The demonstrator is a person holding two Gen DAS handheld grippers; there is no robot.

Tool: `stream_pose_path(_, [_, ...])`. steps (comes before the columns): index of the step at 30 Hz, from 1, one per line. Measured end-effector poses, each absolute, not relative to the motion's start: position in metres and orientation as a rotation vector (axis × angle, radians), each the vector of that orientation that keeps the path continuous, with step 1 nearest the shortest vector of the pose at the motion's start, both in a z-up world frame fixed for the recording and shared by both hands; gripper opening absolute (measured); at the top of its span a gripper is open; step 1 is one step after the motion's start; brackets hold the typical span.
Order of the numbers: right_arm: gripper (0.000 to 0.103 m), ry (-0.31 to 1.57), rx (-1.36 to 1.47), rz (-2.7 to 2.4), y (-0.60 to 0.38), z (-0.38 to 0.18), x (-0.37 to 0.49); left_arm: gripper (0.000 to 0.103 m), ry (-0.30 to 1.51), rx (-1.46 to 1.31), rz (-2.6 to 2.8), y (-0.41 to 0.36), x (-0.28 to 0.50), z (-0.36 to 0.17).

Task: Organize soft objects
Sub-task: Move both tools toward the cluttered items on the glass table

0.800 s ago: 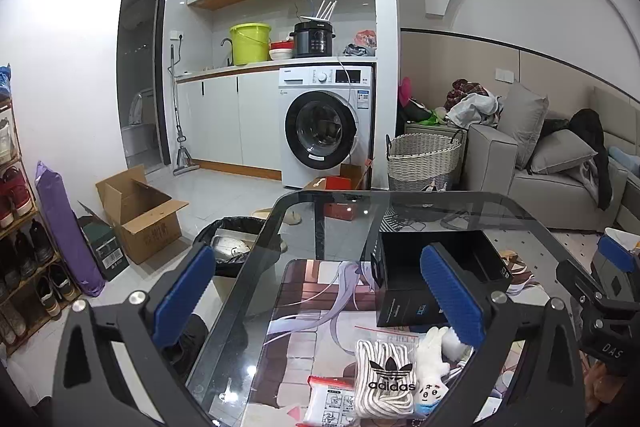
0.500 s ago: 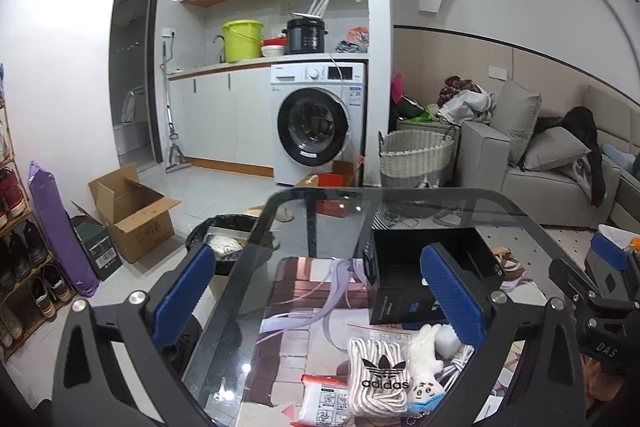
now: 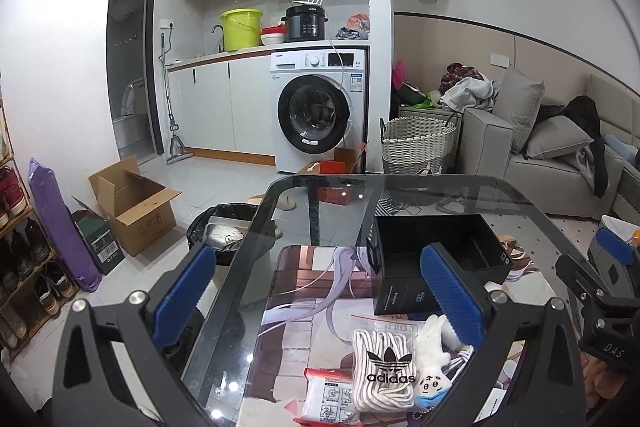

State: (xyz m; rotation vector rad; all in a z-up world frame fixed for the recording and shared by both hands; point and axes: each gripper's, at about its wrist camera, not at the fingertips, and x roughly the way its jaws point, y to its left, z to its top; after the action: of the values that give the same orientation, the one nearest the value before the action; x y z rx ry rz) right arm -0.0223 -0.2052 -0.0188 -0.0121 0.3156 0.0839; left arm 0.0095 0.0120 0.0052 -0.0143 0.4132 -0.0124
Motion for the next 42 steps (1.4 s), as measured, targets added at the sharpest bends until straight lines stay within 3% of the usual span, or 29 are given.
stream_pose_path(13, [0.103,0.330,-0.008,0.088,-0.205,-0.021,-0.018,0.103,0.397,-0.009,0.001,0.012,0.008,0.005])
stream_pose_path(32, [0.103,0.446,0.045,0.129,-0.210,-0.026,0.001,0.103,0.525,-0.007,-0.029,0.007,0.020,0.008])
stream_pose_path(35, [0.103,0.490,0.050,0.168,-0.206,-0.028,0.006,0.103,0.575,0.023,0.005,0.003,0.028,0.003])
stream_pose_path(42, [0.099,0.606,0.087,0.248,-0.201,-0.039,0.013,0.103,0.896,0.127,-0.126,-0.014,0.063,-0.041])
